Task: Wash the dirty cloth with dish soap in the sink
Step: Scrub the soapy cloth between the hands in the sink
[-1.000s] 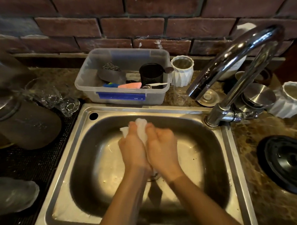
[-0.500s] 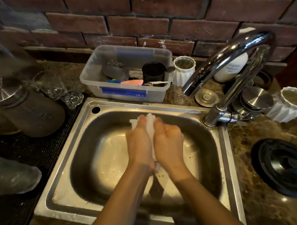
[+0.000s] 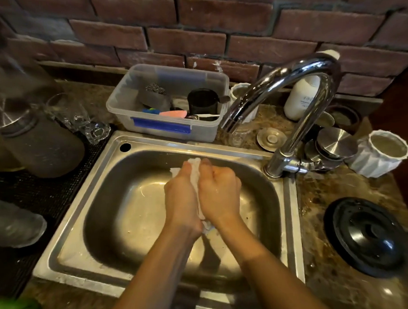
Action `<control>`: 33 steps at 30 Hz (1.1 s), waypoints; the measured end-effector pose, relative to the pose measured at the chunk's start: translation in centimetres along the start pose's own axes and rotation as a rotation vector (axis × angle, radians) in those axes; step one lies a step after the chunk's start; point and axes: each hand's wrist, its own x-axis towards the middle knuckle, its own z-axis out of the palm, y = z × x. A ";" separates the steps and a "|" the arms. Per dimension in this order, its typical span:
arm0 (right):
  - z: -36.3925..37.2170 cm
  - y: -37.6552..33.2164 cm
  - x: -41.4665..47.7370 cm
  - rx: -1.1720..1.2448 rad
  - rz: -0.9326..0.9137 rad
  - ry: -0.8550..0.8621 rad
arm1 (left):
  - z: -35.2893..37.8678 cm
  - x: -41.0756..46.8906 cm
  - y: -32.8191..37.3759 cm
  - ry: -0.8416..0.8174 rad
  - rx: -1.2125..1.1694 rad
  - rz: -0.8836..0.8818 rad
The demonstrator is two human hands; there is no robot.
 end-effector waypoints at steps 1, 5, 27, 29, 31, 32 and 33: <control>-0.3 -0.4 -1.0 0.012 -0.006 -0.048 | -0.1 -0.1 -0.1 0.028 0.020 0.033; -0.9 -0.3 -2.8 -0.027 -0.133 -0.128 | -0.1 -0.4 -0.4 -0.037 0.131 0.025; 1.1 -0.9 -1.2 0.101 0.098 -0.022 | -2.2 -0.8 1.8 -0.101 0.135 -0.004; 2.0 -1.1 -4.4 0.117 0.052 -0.094 | -2.6 -0.1 2.5 -0.074 0.188 0.066; 2.4 -1.4 -5.5 0.049 -0.075 -0.087 | -3.3 -0.2 2.8 -0.137 0.224 0.043; 2.5 -1.3 -4.4 0.044 -0.099 -0.028 | -3.3 -0.3 2.8 -0.198 0.221 0.004; 2.6 -1.0 -2.7 0.035 -0.065 0.016 | -3.6 0.0 2.6 -0.262 0.199 -0.015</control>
